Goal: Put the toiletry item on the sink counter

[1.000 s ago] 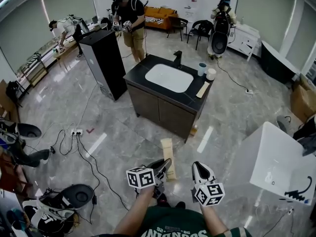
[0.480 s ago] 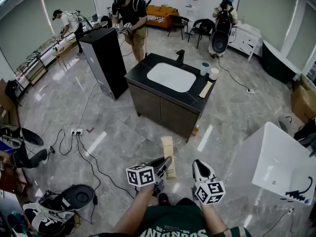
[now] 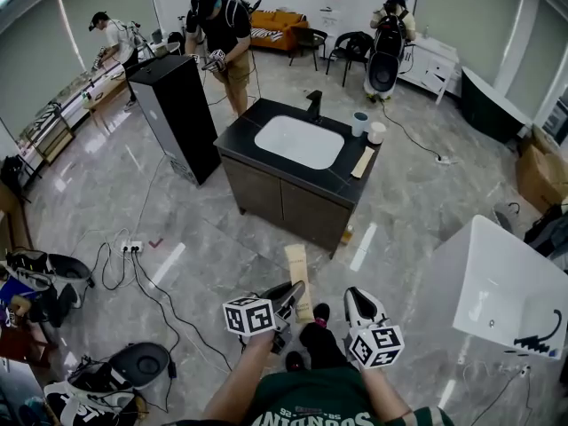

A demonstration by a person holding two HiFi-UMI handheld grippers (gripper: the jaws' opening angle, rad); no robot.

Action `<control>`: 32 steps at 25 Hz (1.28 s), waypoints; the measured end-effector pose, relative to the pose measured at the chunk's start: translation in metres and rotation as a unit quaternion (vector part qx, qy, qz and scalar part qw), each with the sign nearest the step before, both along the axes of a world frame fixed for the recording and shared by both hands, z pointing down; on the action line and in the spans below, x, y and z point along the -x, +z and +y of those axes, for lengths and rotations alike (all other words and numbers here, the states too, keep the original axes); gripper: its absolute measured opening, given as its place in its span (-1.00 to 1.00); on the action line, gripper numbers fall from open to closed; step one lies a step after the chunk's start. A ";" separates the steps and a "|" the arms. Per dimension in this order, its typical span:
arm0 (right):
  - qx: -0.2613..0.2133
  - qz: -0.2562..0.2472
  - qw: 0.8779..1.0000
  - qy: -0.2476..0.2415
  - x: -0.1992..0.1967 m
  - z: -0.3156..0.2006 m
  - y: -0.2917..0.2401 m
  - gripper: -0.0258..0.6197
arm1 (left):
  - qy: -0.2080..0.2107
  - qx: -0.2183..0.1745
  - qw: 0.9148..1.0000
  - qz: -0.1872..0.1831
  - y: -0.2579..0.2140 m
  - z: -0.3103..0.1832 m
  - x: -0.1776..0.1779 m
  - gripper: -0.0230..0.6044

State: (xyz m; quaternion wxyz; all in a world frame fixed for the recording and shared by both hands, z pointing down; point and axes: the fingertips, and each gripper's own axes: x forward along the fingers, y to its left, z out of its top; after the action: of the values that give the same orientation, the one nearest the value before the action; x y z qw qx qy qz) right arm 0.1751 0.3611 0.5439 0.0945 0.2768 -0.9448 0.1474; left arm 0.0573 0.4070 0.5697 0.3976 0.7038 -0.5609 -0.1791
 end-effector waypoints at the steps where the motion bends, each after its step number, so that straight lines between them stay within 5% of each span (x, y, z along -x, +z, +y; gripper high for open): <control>1: 0.000 0.001 1.000 0.001 0.002 -0.003 0.001 -0.79 | 0.001 0.000 1.000 0.000 0.000 -0.004 0.002 -0.79; 13: -0.002 0.009 1.000 -0.006 0.039 -0.072 0.012 -0.79 | -0.010 -0.006 1.000 0.002 0.010 -0.065 0.043 -0.79; 32: 0.016 -0.005 1.000 0.021 0.131 -0.299 -0.003 -0.79 | 0.025 0.010 1.000 -0.015 -0.012 -0.298 0.133 -0.79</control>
State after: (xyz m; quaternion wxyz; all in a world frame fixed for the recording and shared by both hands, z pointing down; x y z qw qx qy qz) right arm 0.0437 0.0620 0.5405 0.0909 0.2946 -0.9366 0.1663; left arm -0.0753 0.1086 0.5574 0.4010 0.7158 -0.5509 -0.1530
